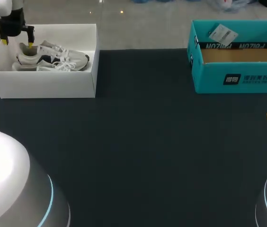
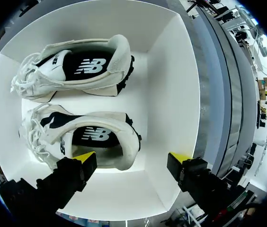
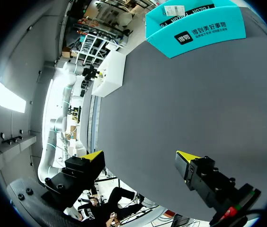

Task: Take the shoe out of the shoebox, open the shoe tongue, remove and reinsert the insole, then place the shoe into the shoebox

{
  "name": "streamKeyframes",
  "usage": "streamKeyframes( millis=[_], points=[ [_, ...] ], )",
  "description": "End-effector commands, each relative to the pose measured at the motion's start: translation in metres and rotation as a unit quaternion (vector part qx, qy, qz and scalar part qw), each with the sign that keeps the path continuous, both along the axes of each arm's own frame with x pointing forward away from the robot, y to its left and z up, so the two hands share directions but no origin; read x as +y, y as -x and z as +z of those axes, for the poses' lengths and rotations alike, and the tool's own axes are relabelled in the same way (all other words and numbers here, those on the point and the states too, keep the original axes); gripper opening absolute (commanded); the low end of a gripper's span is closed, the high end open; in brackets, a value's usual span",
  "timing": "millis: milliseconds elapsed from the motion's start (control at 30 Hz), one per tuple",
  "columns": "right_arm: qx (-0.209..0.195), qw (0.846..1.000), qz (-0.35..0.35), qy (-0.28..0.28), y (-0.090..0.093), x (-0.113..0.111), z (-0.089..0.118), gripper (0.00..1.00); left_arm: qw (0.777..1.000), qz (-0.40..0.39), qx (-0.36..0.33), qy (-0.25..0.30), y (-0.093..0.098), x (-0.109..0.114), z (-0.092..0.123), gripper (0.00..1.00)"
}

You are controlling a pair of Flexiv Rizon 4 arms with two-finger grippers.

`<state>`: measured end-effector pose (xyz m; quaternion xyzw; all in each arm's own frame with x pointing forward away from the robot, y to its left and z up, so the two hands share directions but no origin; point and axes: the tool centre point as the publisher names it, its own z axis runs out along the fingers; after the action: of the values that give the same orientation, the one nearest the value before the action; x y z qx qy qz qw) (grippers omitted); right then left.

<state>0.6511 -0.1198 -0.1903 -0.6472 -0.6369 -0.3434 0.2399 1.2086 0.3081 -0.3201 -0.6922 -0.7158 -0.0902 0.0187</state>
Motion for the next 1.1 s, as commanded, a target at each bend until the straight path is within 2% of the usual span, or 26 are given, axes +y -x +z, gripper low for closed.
streamKeyframes(
  millis=[33, 133, 333, 367, 1100],
  points=[
    [-0.001, 1.000, -0.001, 0.001, 0.002, 0.001, 0.000, 1.00, 1.000, 0.015, -0.004, 0.012, 0.029, 0.002, 0.033, 1.00],
    [-0.001, 1.000, -0.001, 0.001, 0.002, 0.001, 0.000, 1.00, 1.000, 0.023, -0.005, 0.009, 0.036, 0.000, 0.052, 1.00],
    [-0.001, 1.000, -0.001, 0.001, 0.002, 0.001, 0.000, 1.00, 0.999, 0.029, 0.020, 0.002, 0.049, -0.006, 0.073, 1.00],
    [-0.001, 1.000, -0.001, 0.001, 0.002, 0.001, 0.000, 1.00, 1.000, 0.004, 0.023, -0.005, 0.051, -0.009, 0.075, 1.00],
    [-0.001, 1.000, -0.001, 0.001, 0.002, 0.001, 0.000, 1.00, 1.000, 0.004, 0.023, -0.005, 0.051, -0.009, 0.075, 1.00]
  ],
)
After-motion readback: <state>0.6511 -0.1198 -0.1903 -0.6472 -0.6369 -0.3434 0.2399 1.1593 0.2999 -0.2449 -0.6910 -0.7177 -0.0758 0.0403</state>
